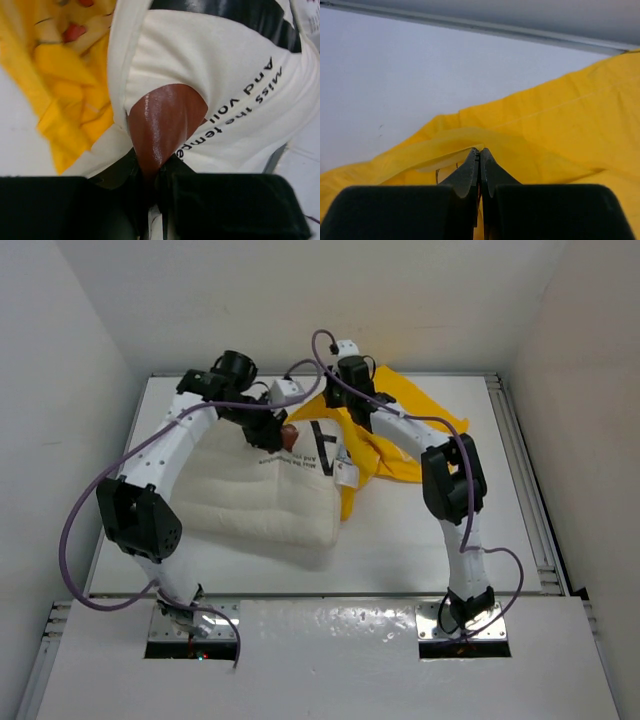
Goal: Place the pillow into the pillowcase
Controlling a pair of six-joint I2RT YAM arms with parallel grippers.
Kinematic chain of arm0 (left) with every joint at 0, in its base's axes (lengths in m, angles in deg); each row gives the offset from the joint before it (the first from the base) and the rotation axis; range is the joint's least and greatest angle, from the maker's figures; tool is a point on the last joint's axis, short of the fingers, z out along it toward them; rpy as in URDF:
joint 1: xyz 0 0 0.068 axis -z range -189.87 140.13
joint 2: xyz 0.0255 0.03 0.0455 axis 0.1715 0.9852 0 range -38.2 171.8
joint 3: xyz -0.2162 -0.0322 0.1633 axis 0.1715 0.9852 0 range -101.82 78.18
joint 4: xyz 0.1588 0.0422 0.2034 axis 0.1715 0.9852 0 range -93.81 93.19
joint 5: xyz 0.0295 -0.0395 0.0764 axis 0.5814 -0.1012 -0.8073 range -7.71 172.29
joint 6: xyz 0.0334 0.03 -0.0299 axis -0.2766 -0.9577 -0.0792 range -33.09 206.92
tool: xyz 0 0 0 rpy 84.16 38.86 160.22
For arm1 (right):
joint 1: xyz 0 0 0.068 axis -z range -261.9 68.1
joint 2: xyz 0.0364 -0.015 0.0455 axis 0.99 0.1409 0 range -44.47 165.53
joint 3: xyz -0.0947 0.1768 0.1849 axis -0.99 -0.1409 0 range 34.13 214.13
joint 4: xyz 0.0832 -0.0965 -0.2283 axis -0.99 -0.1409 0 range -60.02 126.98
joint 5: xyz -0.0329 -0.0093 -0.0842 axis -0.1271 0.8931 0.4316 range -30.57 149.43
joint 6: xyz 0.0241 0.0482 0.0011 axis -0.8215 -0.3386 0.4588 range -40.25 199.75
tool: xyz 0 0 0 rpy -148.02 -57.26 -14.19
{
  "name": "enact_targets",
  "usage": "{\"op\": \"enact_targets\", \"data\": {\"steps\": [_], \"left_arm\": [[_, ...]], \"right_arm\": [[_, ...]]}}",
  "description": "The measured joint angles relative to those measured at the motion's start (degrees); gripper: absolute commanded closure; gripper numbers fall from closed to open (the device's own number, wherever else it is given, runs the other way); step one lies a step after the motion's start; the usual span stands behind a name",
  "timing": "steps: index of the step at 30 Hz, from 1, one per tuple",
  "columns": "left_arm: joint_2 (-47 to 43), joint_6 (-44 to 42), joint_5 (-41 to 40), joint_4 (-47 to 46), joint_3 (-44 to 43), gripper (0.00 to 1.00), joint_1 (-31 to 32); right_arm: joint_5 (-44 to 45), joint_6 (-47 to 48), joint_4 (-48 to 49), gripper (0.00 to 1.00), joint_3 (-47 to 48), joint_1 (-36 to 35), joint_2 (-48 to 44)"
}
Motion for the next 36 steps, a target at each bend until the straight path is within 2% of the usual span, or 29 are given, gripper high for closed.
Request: {"op": "enact_targets", "data": {"steps": [3, 5, 11, 15, 21, 26, 32, 36], "left_arm": [[-0.33, 2.89, -1.2, -2.84, 4.15, 1.0, 4.33], [0.96, 5.9, -3.28, -4.98, 6.08, 1.0, 4.98], [6.51, 15.69, -10.97, -13.31, 6.32, 1.0, 1.44], [8.63, 17.94, -14.25, -14.82, 5.2, 1.0, 0.5], [15.67, 16.63, -11.56, -13.57, 1.44, 1.0, 2.82], [17.33, 19.21, -11.39, -14.19, 1.62, 1.0, 2.93], [17.31, 27.19, -11.67, -19.34, 1.73, 1.0, -2.27], [16.74, 34.34, -12.7, -26.43, 5.18, 1.0, -6.25]], "right_arm": [[-0.79, -1.4, 1.57, 1.0, -5.4, -0.37, -2.6], [-1.38, -1.49, 1.7, 1.0, -9.53, -0.9, -5.33], [-3.39, -0.13, 4.9, 1.0, -22.88, -2.36, -17.2], [-5.09, 0.79, 7.06, 1.0, -27.67, -3.17, -23.28], [-6.14, 1.9, 8.26, 1.0, -28.94, -4.0, -25.05], [-7.82, 3.48, 7.39, 1.0, -28.55, -4.22, -25.05], [-13.27, 9.14, 4.2, 1.0, -29.88, -6.12, -25.88], [-18.51, 12.09, 1.38, 1.0, -32.0, -6.99, -27.06]]}}
